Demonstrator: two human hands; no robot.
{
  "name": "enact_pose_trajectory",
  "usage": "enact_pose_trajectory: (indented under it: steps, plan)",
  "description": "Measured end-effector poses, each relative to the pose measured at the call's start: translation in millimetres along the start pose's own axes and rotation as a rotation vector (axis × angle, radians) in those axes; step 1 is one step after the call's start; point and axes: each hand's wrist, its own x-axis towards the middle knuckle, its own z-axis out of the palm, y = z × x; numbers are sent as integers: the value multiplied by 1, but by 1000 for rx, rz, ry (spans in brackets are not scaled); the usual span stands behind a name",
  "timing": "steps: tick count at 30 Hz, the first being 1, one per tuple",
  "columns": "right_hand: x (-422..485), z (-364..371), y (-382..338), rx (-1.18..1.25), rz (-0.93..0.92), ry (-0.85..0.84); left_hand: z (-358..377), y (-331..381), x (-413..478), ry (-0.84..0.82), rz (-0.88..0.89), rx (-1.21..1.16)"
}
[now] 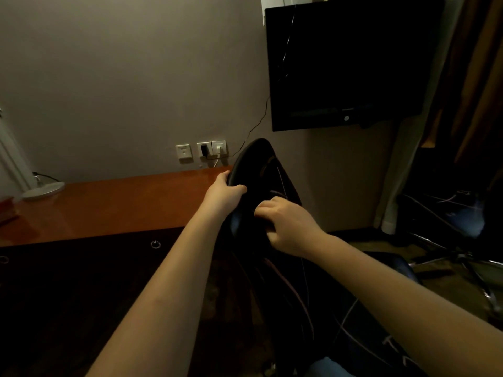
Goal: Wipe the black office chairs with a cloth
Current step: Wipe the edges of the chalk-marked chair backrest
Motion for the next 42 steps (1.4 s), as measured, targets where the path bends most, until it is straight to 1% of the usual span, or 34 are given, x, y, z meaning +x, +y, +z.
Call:
enact_pose_trajectory:
  steps: [5,9,16,18,25,33,36,39,42]
  plan:
    - [-27,-3,-17,10,-110,-12,3,0,-3,27,7,16]
    - [-35,3,-19,-3,-99,55,4,-1,-3,16,8,25]
    - [-10,13,-4,29,53,173,2,-5,7,-5,7,45]
    - [9,11,6,19,117,163,2,-5,7,-10,15,55]
    - [81,14,55,-23,256,98,2,-6,8,-25,65,5]
    - [123,23,90,-66,385,108,4,-10,11,-12,71,-5]
    - [124,25,91,-86,370,70,4,-9,9,-4,60,-16]
    - [116,22,88,-144,315,36,4,-7,8,-6,49,-22]
    - [103,19,82,-169,250,41,3,-5,6,-5,37,-29]
